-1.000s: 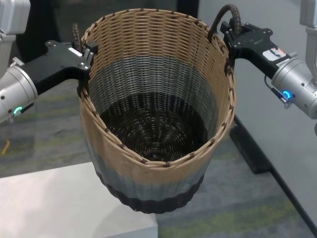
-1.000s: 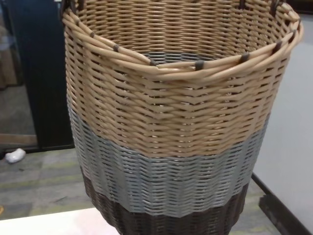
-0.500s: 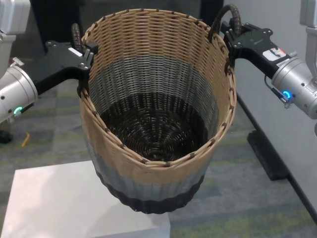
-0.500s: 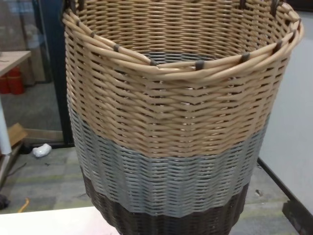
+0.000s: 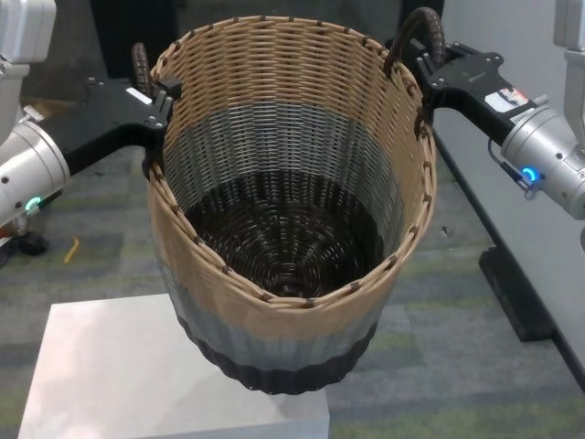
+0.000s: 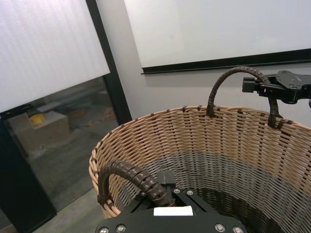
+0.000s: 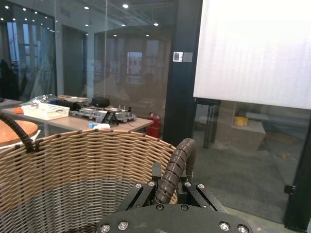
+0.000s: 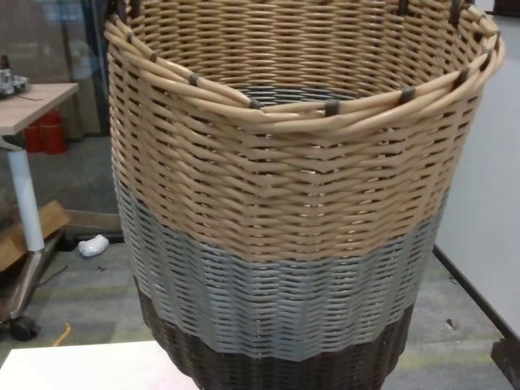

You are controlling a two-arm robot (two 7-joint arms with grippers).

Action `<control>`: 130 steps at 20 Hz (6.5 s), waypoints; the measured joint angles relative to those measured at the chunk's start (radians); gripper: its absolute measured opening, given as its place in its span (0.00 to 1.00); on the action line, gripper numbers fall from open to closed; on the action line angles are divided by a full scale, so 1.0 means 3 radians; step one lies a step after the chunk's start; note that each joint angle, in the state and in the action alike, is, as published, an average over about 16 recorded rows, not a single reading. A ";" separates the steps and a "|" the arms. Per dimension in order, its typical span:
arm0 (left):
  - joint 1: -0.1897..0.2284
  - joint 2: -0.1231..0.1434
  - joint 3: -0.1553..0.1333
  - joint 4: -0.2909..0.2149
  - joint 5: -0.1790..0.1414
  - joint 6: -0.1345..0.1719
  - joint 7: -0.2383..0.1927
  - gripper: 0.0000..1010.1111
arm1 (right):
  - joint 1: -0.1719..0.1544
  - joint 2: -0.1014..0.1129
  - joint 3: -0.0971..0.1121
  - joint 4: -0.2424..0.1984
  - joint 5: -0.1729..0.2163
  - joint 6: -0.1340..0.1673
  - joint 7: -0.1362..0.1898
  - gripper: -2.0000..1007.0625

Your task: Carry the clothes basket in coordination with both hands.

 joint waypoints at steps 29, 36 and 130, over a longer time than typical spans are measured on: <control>0.0018 0.0048 -0.0013 0.0066 -0.0007 -0.0036 0.0023 0.00 | 0.0187 0.0053 -0.0247 0.0158 0.0078 0.0136 0.0322 0.17; 0.0122 0.0096 -0.0098 0.0099 0.0056 -0.0006 0.0125 0.00 | 0.0385 0.0093 -0.0526 0.0342 0.0108 0.0204 0.0604 0.17; -0.0196 -0.0188 -0.0166 0.1837 0.0625 -0.0166 -0.0155 0.00 | 0.1394 -0.0759 -0.1400 0.2523 -0.0469 -0.0342 0.1252 0.17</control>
